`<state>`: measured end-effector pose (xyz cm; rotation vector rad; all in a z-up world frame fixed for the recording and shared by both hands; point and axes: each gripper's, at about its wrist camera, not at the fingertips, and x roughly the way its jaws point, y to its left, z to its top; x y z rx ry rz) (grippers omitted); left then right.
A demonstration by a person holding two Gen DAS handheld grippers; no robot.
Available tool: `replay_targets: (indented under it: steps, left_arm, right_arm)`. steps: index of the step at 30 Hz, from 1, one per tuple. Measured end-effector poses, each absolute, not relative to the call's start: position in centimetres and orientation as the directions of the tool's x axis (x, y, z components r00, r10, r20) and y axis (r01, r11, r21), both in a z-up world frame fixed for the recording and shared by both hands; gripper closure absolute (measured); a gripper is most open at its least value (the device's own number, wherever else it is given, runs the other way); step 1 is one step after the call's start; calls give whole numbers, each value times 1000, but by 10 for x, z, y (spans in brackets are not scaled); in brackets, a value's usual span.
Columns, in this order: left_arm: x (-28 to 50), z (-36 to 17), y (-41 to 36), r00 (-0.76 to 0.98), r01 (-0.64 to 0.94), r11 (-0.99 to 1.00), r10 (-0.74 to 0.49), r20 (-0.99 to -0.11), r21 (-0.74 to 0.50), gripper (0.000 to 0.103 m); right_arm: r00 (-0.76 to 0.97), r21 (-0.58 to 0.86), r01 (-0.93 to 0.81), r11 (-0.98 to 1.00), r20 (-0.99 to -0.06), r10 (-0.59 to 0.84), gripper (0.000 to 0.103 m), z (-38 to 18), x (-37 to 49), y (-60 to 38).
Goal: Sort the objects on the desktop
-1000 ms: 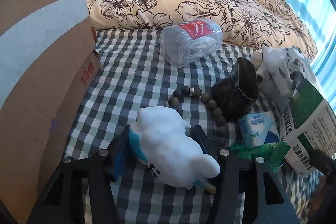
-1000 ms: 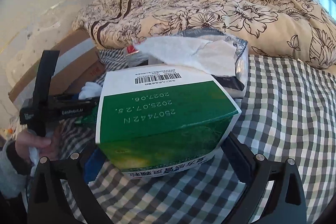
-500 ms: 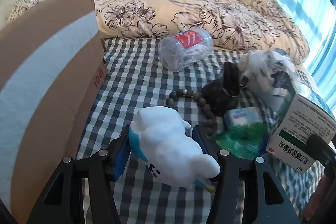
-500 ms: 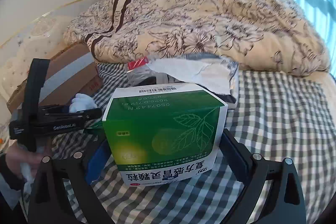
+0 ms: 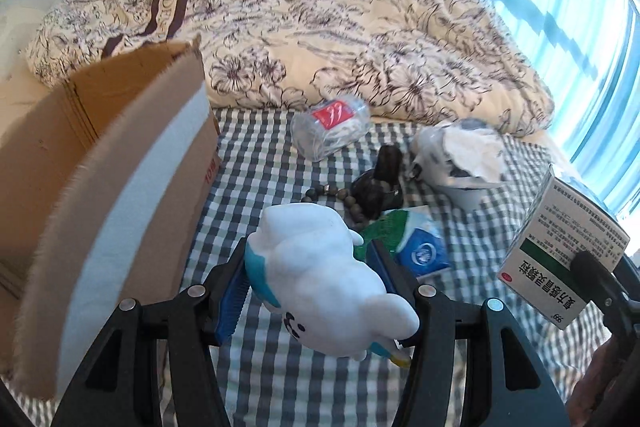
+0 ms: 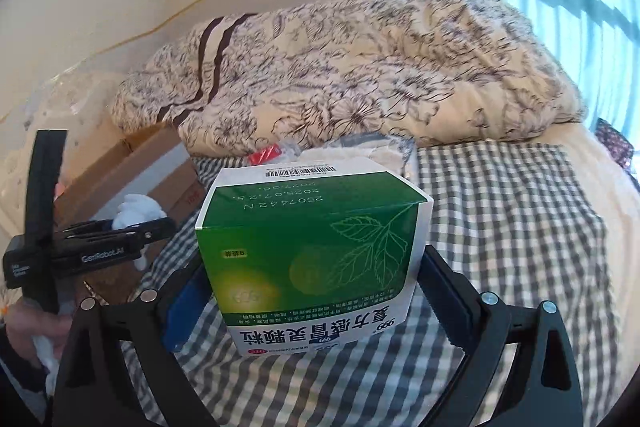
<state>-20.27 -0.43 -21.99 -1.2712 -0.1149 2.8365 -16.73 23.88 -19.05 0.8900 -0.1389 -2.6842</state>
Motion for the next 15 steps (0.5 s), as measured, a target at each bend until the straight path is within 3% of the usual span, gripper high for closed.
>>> replay_targets:
  steps: [15]
  left_arm:
    - [-125, -142, -11, -752, 0, -997, 52, -657, -79, 44]
  right_arm:
    - [-841, 119, 192, -974, -492, -226, 7, -125, -88, 224]
